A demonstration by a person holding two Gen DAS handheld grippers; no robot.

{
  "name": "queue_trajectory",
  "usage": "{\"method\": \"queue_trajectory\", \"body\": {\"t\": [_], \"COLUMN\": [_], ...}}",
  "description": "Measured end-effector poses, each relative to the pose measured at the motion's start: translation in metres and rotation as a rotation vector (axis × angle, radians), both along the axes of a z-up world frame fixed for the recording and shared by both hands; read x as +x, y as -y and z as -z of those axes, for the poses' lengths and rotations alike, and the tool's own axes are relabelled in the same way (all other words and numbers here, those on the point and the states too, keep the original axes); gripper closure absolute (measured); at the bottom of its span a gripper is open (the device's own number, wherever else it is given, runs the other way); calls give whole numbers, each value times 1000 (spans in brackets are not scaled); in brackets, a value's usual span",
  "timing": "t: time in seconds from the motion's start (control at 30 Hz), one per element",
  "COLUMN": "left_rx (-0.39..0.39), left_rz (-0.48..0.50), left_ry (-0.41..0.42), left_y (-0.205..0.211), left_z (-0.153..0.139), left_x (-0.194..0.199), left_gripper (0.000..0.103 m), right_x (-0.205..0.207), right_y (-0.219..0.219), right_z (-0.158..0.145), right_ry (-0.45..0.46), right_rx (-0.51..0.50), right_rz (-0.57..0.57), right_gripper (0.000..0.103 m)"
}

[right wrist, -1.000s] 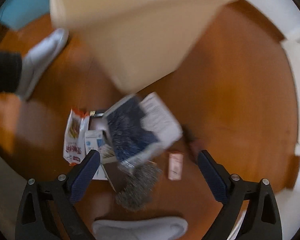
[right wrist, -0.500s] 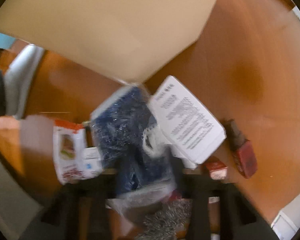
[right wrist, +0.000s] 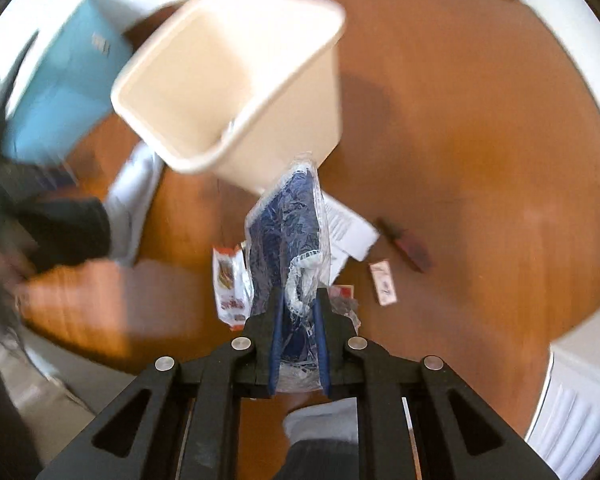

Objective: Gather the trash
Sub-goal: 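Grasp the blue packet with the right tool while the left tool grasps another wrapper, then drop the blue packet and the wrapper into the beige bin with both tools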

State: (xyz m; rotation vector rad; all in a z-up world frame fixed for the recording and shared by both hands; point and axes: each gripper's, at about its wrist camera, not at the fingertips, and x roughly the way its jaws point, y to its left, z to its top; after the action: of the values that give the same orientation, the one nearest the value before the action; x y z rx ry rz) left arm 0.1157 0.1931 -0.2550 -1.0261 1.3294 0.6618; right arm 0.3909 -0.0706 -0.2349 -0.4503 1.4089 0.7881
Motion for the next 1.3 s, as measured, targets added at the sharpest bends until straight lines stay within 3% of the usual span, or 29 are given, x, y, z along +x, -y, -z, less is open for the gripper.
{"method": "queue_trajectory", "body": {"t": [0.07,0.17,0.27,0.43,0.47,0.53,0.6,0.67,0.83,1.07,1.23,1.3], "left_rx": [-93,-142,-117,-122,-128,-162,-206,-214,-191,-109,-47,-35], "left_rz": [-38,-84,-49,2,1,12,26,31,44,19,139,116], "left_ry": [-80,-137,-123,-154,-162,-168,-169,-147,-85,-23,130,204], "left_y": [23,45,57,67,68,70,71,68,52,30,-13,-34], "left_z": [55,110,130,161,168,180,188,186,144,36,-63,-98], "left_x": [-16,-25,-11,18,22,28,31,32,27,3,14,13], "left_gripper": [18,18,18,21,27,48,100,100,100,100,100,100], "right_x": [-6,-7,-1,15,17,22,25,25,25,25,14,12], "right_y": [12,20,25,36,37,34,34,31,29,15,-32,-61], "right_z": [-29,-57,-67,-49,-43,-39,-41,-44,-51,-89,-86,-77], "right_ry": [4,13,31,3,-2,3,20,42,67,131,135,155], "right_rx": [70,173,210,183,176,177,183,187,199,291,277,240], "right_rz": [74,122,131,176,185,192,192,191,201,211,136,96], "right_gripper": [88,88,88,88,87,87,87,87,87,87,87,87]}}
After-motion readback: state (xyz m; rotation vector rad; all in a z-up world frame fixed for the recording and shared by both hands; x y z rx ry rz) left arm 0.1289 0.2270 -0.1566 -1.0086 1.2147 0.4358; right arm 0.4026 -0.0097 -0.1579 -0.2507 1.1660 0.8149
